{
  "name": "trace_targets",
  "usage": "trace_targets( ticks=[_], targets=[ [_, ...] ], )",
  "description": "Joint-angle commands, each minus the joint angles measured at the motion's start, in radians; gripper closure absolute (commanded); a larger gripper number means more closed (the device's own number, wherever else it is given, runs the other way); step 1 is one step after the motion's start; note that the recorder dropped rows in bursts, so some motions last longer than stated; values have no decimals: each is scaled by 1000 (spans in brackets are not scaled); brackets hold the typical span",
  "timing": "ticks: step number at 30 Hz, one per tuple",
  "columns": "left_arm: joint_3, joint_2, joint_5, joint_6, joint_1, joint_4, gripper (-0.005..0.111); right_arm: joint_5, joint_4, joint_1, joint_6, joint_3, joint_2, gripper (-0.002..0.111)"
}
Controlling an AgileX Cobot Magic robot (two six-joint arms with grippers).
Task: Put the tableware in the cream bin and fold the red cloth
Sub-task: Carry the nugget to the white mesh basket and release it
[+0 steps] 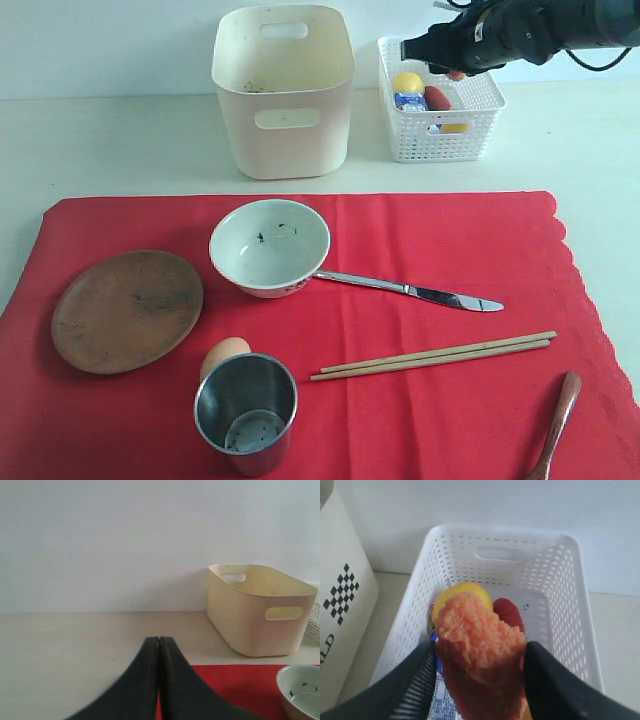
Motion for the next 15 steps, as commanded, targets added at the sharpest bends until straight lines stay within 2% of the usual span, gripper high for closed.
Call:
trace_targets(
  ticks=[1,4,11,15],
  targets=[
    [3,-6,4,0,-5,-4,105,-19,1,-5,5,-15,27,102],
    [3,-6,4,0,-5,-4,105,-28,1,-5,5,-15,45,88],
    [3,-6,4,0,-5,-4,105,-29,1,-5,5,-15,69,46],
    [3,-6,4,0,-5,-4,105,-20,1,-5,5,-15,58,32]
  ],
)
